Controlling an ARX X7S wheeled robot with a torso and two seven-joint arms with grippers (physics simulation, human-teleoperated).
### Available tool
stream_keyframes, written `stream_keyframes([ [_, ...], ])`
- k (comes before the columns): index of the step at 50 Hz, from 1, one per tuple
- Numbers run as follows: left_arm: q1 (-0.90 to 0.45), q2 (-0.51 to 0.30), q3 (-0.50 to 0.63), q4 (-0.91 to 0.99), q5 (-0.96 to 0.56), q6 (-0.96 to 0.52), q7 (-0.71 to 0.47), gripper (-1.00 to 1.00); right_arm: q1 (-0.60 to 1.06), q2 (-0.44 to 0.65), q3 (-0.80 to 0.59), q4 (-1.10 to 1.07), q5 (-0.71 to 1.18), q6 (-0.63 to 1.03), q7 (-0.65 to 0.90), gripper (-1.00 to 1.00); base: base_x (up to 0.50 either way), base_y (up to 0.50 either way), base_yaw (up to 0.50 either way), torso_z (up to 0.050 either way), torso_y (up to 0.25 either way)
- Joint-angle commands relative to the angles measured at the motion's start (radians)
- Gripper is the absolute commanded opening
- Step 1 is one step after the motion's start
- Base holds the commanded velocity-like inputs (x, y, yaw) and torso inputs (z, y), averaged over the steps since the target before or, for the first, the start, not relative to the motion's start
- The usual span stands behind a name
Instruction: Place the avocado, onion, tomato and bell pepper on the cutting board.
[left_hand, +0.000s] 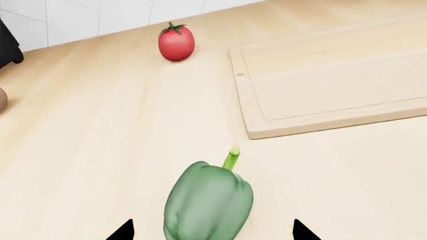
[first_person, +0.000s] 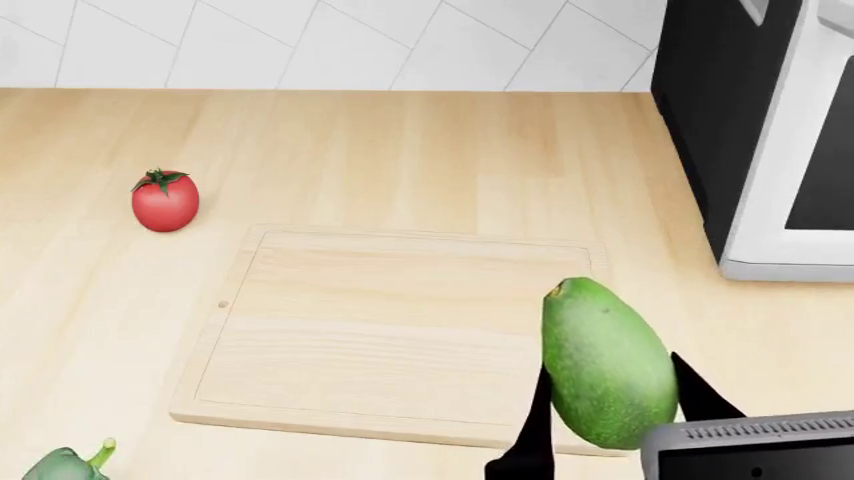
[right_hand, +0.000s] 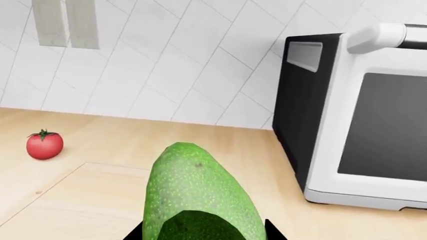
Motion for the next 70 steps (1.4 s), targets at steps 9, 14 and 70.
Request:
stream_keyframes([
  [9,-0.082,0.072,0.024,-0.136,0.049,-0.008,0.106,1.0,-0.013,0.015,0.054,-0.042,0.003,0.001,0.007,-1.0,0.0,0.0,0.0,0.0,0.0],
  [14,-0.086,0.088,0.038,-0.16,0.06,-0.007,0.122,1.0,-0.011,0.024,0.058,-0.048,0.015,0.0,0.012,-1.0,0.0,0.0,0.0,0.0,0.0],
  [70,-0.393,0.041,-0.152,0.085,-0.048,0.007,-0.02,-1.0,0.98,-0.526,-0.325,1.164,-0.242,0.228,-0.644,-1.0,0.0,0.0,0.0,0.0,0.0],
])
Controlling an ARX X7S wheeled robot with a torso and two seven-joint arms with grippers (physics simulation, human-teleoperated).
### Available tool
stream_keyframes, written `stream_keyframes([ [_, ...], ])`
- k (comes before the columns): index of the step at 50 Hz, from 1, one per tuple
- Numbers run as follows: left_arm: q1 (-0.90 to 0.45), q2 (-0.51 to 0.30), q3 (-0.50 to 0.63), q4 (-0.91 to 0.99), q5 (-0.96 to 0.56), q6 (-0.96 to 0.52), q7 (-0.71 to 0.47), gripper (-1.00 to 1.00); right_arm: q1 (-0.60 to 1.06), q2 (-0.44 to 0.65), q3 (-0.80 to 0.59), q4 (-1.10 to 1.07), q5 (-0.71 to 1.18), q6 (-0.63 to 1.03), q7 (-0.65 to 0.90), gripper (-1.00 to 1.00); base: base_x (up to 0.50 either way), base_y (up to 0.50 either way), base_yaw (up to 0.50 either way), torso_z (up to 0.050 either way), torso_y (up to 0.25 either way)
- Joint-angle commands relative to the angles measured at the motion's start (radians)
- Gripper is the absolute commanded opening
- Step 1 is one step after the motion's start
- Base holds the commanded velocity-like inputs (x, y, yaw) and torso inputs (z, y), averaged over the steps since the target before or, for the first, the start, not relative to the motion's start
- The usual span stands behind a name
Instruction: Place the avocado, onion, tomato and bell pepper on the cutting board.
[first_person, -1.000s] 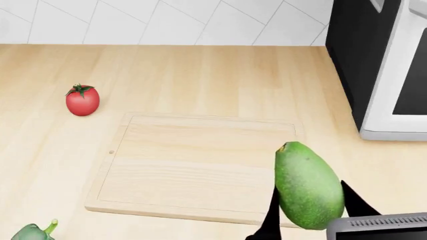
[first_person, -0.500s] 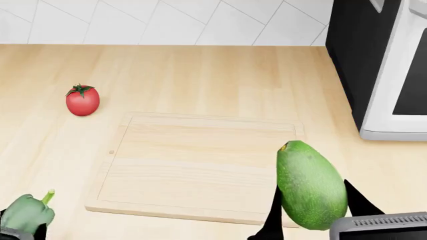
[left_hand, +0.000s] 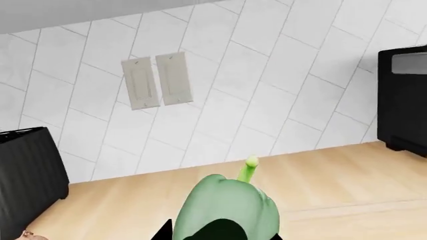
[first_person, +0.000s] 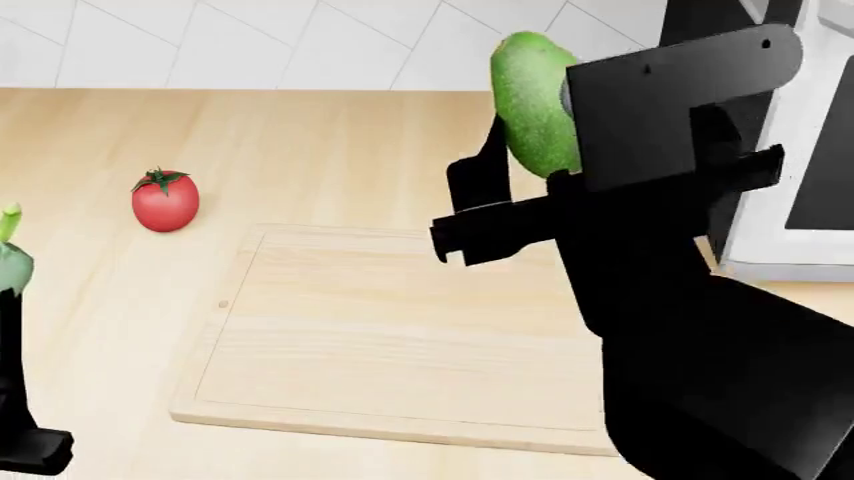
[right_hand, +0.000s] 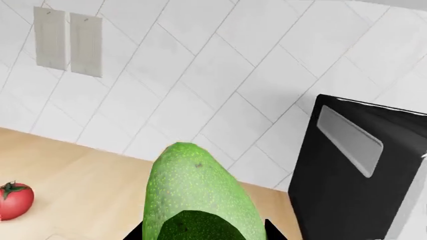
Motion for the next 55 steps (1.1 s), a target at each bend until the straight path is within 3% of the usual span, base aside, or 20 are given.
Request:
stream_keyframes([
  [1,0.013,0.043,-0.03,-0.018,0.082,0.054,0.055,-1.0,0.274,-0.28,-0.131,0.622,-0.251,-0.041,-0.351,-1.0,0.0,0.0,0.0,0.0,0.0],
  [20,0.043,0.014,-0.048,0.02,0.041,0.063,0.016,-1.0,0.344,-0.638,-0.219,1.591,-0.448,-0.429,-0.664,-1.0,0.0,0.0,0.0,0.0,0.0],
  [55,0.073,-0.005,-0.052,0.037,0.007,0.079,-0.016,-1.0,0.145,-0.652,0.002,1.598,-0.658,-0.426,-0.67,-1.0,0.0,0.0,0.0,0.0,0.0],
])
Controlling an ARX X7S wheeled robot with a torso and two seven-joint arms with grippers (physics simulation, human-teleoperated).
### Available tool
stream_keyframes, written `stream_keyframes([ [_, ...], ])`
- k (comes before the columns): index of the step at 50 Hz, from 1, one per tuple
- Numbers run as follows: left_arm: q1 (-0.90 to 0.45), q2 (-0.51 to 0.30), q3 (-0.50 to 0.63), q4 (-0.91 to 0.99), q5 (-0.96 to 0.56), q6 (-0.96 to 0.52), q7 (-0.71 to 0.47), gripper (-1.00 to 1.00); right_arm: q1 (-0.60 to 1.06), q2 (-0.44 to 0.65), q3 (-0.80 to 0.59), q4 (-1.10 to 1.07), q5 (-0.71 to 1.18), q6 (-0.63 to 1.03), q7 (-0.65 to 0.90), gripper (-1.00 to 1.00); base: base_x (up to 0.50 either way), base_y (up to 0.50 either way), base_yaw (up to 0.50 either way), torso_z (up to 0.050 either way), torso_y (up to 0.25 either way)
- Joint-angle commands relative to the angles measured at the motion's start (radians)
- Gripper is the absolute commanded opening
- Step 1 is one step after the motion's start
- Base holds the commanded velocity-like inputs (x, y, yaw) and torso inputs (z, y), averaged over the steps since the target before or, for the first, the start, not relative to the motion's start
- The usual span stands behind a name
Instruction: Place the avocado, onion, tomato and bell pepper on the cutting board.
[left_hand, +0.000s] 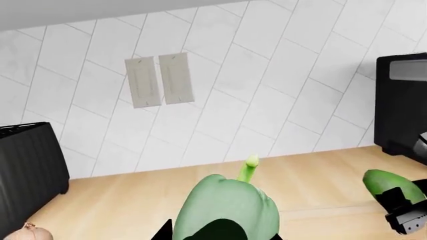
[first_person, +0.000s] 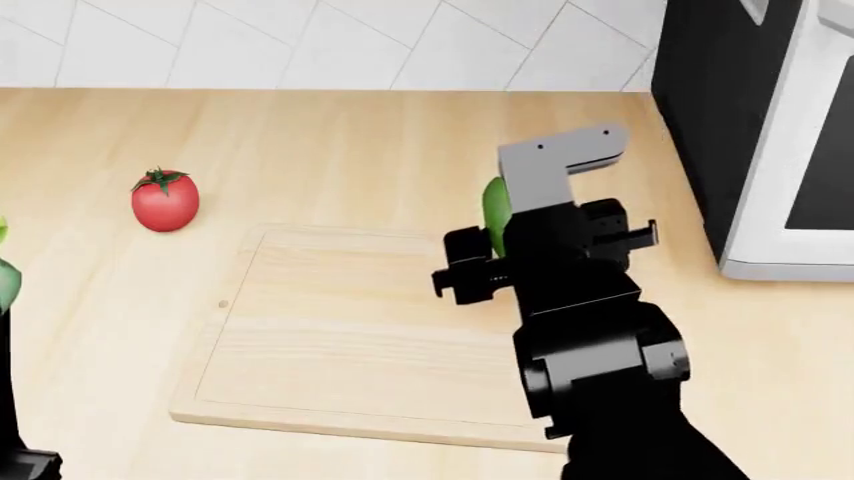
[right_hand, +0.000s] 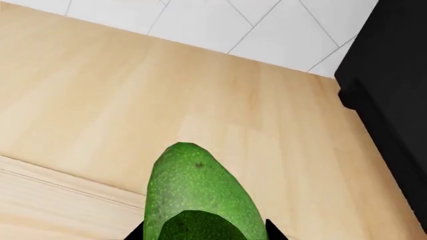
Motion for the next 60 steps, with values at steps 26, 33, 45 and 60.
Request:
stream_keyframes([
  [26,0.022,0.011,-0.03,-0.011,0.011,0.042,0.018,-1.0,-0.15,0.23,0.246,-0.98,0.032,0.433,0.176,1.0,0.0,0.0,0.0,0.0,0.0],
  [33,0.018,0.025,-0.016,-0.019,0.027,0.043,0.03,-1.0,-0.138,0.341,0.359,-1.456,0.157,0.653,0.356,1.0,0.0,0.0,0.0,0.0,0.0],
  [45,-0.113,0.055,0.031,-0.07,0.014,-0.019,0.066,-1.0,-0.095,0.426,0.735,-1.922,0.489,0.96,0.66,1.0,0.0,0.0,0.0,0.0,0.0],
  [60,-0.553,0.277,0.272,-0.489,0.211,-0.123,0.461,-1.0,-0.274,0.459,0.962,-2.097,0.703,1.022,0.832,1.0,0.0,0.0,0.0,0.0,0.0],
])
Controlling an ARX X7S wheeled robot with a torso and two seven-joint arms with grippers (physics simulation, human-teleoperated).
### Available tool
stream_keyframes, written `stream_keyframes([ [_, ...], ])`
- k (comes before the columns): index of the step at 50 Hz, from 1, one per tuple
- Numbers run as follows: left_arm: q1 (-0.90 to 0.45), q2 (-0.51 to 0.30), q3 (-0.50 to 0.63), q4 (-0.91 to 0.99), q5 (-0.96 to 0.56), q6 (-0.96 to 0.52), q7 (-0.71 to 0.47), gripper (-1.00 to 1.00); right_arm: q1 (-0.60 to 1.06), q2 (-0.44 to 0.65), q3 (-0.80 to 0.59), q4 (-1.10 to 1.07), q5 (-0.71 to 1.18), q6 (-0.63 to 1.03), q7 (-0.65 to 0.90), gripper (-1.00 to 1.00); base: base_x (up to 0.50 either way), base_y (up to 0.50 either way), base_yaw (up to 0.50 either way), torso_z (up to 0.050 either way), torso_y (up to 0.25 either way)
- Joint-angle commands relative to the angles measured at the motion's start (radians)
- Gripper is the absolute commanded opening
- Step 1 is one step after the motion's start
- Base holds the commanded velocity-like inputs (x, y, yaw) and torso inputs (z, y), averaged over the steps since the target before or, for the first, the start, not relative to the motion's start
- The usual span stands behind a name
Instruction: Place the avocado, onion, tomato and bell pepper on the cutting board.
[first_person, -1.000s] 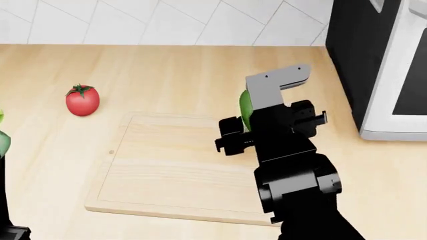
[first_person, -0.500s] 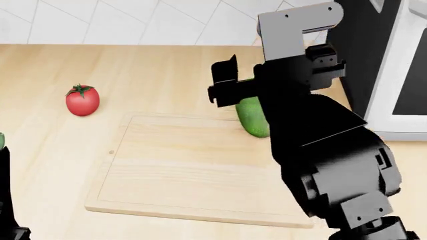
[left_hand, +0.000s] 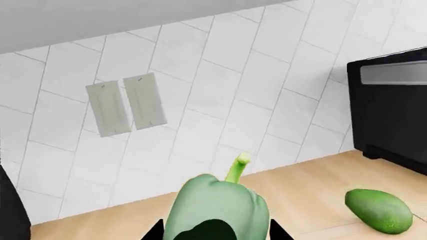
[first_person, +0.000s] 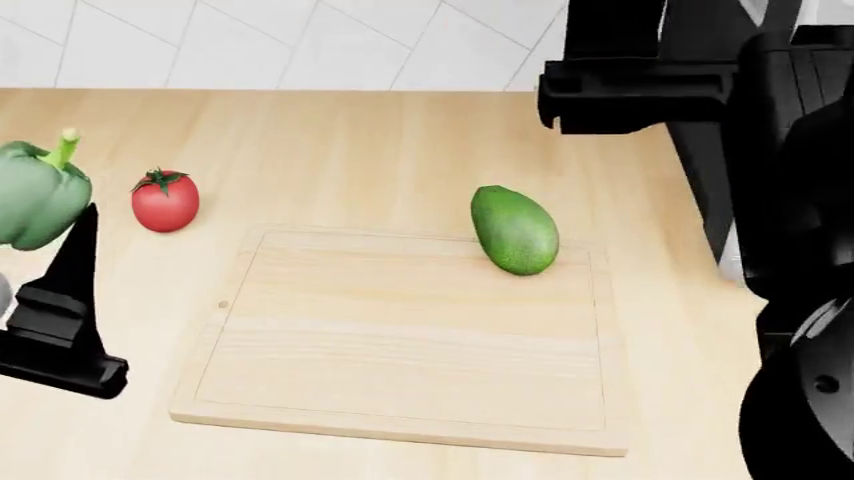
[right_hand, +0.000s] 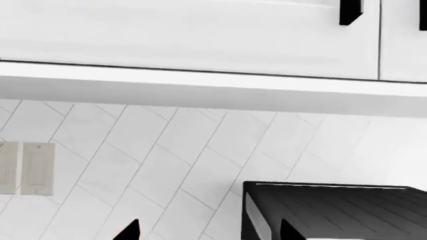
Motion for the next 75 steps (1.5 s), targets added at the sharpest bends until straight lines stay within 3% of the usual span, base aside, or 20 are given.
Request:
stream_keyframes([
  [1,-0.266,0.183,0.137,-0.341,0.164,0.004,0.303,-1.0,-0.115,0.015,0.16,-0.17,0.075,0.044,0.073,1.0,0.0,0.0,0.0,0.0,0.0],
  [9,-0.354,0.323,0.243,-0.596,0.271,0.058,0.459,-1.0,-0.165,0.01,0.149,-0.179,0.043,0.012,0.059,1.0,0.0,0.0,0.0,0.0,0.0],
  [22,-0.341,0.495,0.331,-0.954,0.381,0.21,0.597,-1.0,-0.206,0.033,0.198,-0.193,0.113,0.014,0.089,1.0,0.0,0.0,0.0,0.0,0.0],
  [38,-0.283,0.595,0.392,-1.218,0.439,0.319,0.692,-1.0,-0.231,0.052,0.236,-0.204,0.231,0.028,0.176,1.0,0.0,0.0,0.0,0.0,0.0],
  [54,-0.244,0.586,0.388,-1.18,0.407,0.302,0.69,-1.0,-0.245,0.057,0.225,-0.197,0.238,0.014,0.184,1.0,0.0,0.0,0.0,0.0,0.0],
  [55,-0.244,0.586,0.387,-1.181,0.406,0.302,0.69,1.0,-0.245,0.057,0.223,-0.197,0.236,0.013,0.183,1.0,0.0,0.0,0.0,0.0,0.0],
  [69,-0.247,0.557,0.367,-1.134,0.382,0.283,0.669,1.0,-0.248,0.053,0.196,-0.187,0.198,-0.007,0.158,1.0,0.0,0.0,0.0,0.0,0.0],
  [73,-0.26,0.471,0.306,-0.883,0.298,0.214,0.6,1.0,-0.254,0.056,0.193,-0.187,0.187,-0.012,0.152,1.0,0.0,0.0,0.0,0.0,0.0],
  [75,-0.273,0.401,0.255,-0.672,0.22,0.154,0.531,1.0,-0.252,0.059,0.191,-0.188,0.188,-0.013,0.153,1.0,0.0,0.0,0.0,0.0,0.0],
])
